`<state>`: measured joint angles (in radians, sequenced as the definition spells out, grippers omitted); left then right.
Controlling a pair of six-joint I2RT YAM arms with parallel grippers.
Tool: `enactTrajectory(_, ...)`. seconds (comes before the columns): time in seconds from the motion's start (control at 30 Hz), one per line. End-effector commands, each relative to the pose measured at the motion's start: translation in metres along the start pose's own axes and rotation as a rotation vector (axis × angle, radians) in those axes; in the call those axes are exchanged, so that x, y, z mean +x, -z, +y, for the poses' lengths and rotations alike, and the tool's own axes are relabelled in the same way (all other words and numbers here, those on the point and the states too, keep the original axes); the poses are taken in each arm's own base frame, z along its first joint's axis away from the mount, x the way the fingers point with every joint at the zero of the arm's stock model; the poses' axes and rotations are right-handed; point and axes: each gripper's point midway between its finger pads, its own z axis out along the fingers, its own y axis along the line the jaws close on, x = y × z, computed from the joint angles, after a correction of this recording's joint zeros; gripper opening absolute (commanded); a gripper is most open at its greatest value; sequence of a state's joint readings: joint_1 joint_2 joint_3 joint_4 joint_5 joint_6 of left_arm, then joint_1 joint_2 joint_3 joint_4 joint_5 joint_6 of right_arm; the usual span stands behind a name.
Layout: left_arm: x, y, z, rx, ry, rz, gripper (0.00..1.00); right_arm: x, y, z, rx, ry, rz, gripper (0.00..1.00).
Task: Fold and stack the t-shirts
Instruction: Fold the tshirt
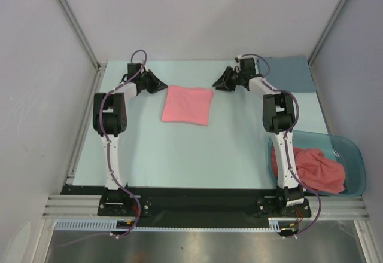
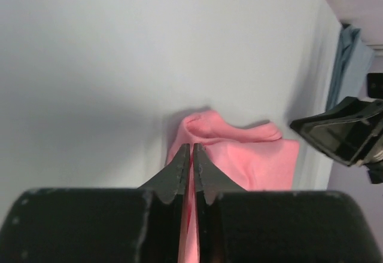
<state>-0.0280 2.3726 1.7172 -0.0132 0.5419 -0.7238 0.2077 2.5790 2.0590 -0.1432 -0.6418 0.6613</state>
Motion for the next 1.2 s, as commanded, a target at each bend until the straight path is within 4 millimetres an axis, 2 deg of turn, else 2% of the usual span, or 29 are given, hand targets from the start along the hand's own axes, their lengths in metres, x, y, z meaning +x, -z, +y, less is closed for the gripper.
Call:
enactTrajectory(0.0, -0.032, 0.035, -0.035, -0.031, -0.091, -0.071, 0.11, -0.026, 0.034, -0.001, 0.116, 0.026, -0.016, 0.37)
enactTrajectory(0.03, -0.033, 0.040, -0.038, -0.034, -0.106, -0.077, 0.12, -0.031, 0.041, 0.000, 0.124, 0.028, -0.025, 0.40)
enactTrajectory(0.07, -0.034, 0.046, -0.041, -0.048, -0.131, -0.086, 0.13, -0.029, 0.046, -0.001, 0.146, 0.008, -0.009, 0.41)
enactTrajectory(0.1, -0.026, 0.049, -0.038, -0.070, -0.136, -0.068, 0.15, -0.030, 0.051, 0.007, 0.137, 0.011, -0.006, 0.42)
enactTrajectory(0.13, -0.028, 0.059, -0.047, -0.070, -0.166, -0.079, 0.16, -0.026, 0.053, 0.012, 0.129, 0.012, 0.010, 0.44)
enactTrajectory(0.23, -0.012, 0.075, -0.054, -0.067, -0.186, -0.053, 0.19, -0.005, 0.062, 0.027, 0.114, 0.023, 0.064, 0.50)
enactTrajectory(0.3, 0.006, 0.081, -0.049, -0.068, -0.173, -0.022, 0.21, 0.009, 0.068, 0.049, 0.078, 0.063, 0.098, 0.54)
enactTrajectory(0.33, 0.008, 0.090, -0.058, -0.055, -0.187, -0.028, 0.22, 0.026, 0.069, 0.044, 0.083, 0.054, 0.140, 0.59)
enactTrajectory(0.43, 0.028, 0.099, -0.065, -0.057, -0.205, 0.007, 0.27, 0.051, 0.081, 0.047, 0.068, 0.058, 0.180, 0.67)
enactTrajectory(0.53, 0.052, 0.099, -0.074, -0.074, -0.254, 0.060, 0.29, 0.068, 0.090, 0.049, 0.015, 0.024, 0.187, 0.72)
enactTrajectory(0.6, 0.074, 0.095, -0.084, -0.091, -0.286, 0.099, 0.28, 0.071, 0.093, 0.049, 0.001, 0.009, 0.183, 0.75)
enactTrajectory(0.63, 0.081, 0.093, -0.086, -0.092, -0.292, 0.111, 0.27, 0.072, 0.092, 0.053, -0.030, 0.006, 0.182, 0.75)
enactTrajectory(0.67, 0.097, 0.088, -0.089, -0.099, -0.300, 0.139, 0.24, 0.079, 0.089, 0.050, -0.038, -0.011, 0.200, 0.75)
enactTrajectory(0.77, 0.119, 0.082, -0.088, -0.151, -0.317, 0.167, 0.21, 0.090, 0.081, 0.046, -0.035, -0.029, 0.227, 0.77)
enactTrajectory(0.9, 0.126, 0.085, -0.091, -0.210, -0.356, 0.145, 0.24, 0.099, 0.070, 0.039, -0.042, -0.045, 0.236, 0.75)
enactTrajectory(1.07, 0.114, 0.090, -0.087, -0.270, -0.397, 0.122, 0.25, 0.103, 0.062, 0.036, -0.051, -0.053, 0.234, 0.70)
enactTrajectory(1.17, 0.110, 0.086, -0.081, -0.299, -0.408, 0.132, 0.25, 0.108, 0.060, 0.027, -0.048, -0.072, 0.245, 0.66)
